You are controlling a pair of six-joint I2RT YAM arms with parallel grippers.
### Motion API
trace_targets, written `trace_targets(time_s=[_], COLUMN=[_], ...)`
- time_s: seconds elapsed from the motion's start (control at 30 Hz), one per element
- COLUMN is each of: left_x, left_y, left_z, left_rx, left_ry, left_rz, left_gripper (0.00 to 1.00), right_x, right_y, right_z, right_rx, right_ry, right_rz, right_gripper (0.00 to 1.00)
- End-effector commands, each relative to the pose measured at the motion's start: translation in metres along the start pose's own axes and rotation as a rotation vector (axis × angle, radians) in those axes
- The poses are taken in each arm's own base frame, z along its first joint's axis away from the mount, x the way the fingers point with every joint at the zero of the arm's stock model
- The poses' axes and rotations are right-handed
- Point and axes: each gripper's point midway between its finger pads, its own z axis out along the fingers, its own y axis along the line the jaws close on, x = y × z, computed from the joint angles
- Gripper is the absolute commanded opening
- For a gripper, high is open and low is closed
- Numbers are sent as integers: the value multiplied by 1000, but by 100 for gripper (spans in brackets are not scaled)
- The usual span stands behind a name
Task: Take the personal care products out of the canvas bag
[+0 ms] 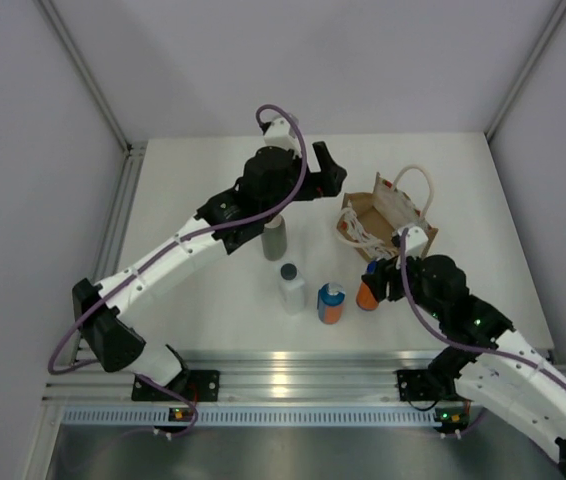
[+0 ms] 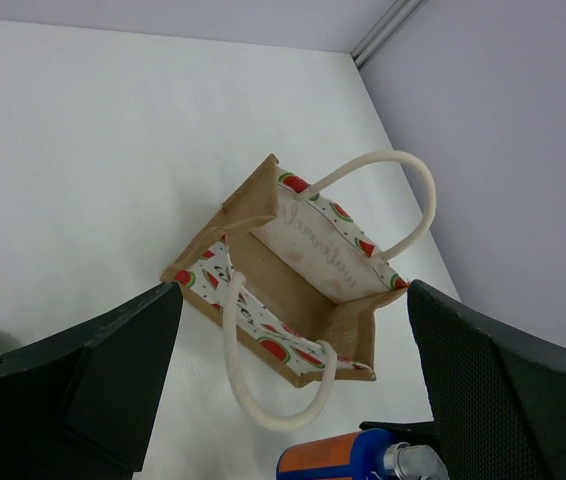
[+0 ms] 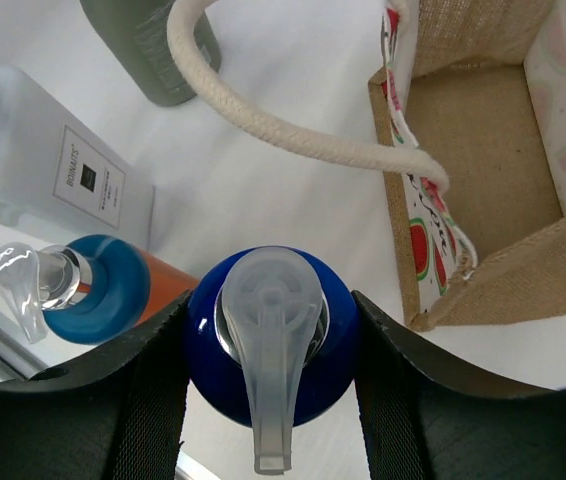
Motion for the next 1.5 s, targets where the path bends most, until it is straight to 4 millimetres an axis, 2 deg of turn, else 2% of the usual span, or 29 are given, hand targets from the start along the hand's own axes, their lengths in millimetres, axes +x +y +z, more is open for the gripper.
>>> trace_targets(time_s=[0.0, 0.07, 0.1, 0.17, 0.43, 0.5, 0.67, 0.77, 0.8, 0.87, 0.9, 0.97, 1.03, 1.07, 1.1, 1.2, 1.27, 1.3, 1.33, 1.37, 1.4, 1.43, 1.47], left_x=[-8, -7, -7, -5, -9, -8, -7, -5, -6, -2, -2, 0, 2, 2, 1, -1, -1, -2, -2, -2, -3, -2, -1], left_y=[12, 15, 16, 20, 27, 30, 34, 40, 42, 48, 52, 56, 66, 72, 86, 106, 126, 133, 150, 157, 164, 181, 189], left_z=[-20, -29, -31, -39, -63, -67, -72, -72, -72, -72, -71, -71, -72, -73, -77, -84, -91, -95, -103, -107, -113, -120, -123], left_rx=[-33, -32, -32, -38, -43, -46, -55, -84, -92, -116, -134, -154, -204, -233, -299, -380, -456, -486, -562, -592, -614, -665, -682], left_ry=[-13, -6, -3, 6, -9, -9, -9, -10, -14, -6, -8, -3, 1, -2, -9, -10, -4, -8, -7, -4, -5, 12, 22], left_rz=[60, 76, 89, 101, 102, 101, 101, 105, 106, 113, 116, 123, 138, 145, 159, 167, 173, 176, 190, 188, 188, 186, 178], left_gripper=[98, 98, 98, 98, 98, 98, 98, 98, 98, 98, 98, 98, 98, 98, 98, 98, 98, 98, 98, 98, 98, 98, 98], right_x=[-56, -46, -42, -33, -21, -10, 1, 6, 8, 9, 6, 4, -3, -5, -14, -22, -26, -35, -40, -38, -48, -52, -61], right_y=[12, 5, 14, 5, 12, 9, 7, 7, 6, 6, 7, 8, 9, 11, 12, 10, 4, 2, -1, -7, -9, -17, -19], right_z=[6, 15, 18, 25, 34, 36, 39, 40, 39, 39, 38, 35, 31, 29, 26, 16, 7, 2, -4, -8, -15, -19, -26], right_rx=[32, 107, 98, 176, 153, 163, 176, 182, 187, 189, 186, 182, 179, 169, 168, 174, 199, 209, 220, 251, 266, 309, 328], right_ry=[-274, -260, -258, -245, -339, -331, -297, -270, -255, -245, -247, -241, -246, -243, -255, -257, -261, -277, -289, -270, -281, -279, -283], right_rz=[18, -25, -51, -84, -19, -11, 20, 26, 24, 32, 36, 30, 30, 26, 31, 25, 23, 31, 33, 17, 18, 8, 8], right_gripper=[0, 0, 0, 0, 0, 0, 1, 26, 40, 48, 61, 64, 79, 90, 95, 99, 100, 99, 100, 99, 99, 99, 100])
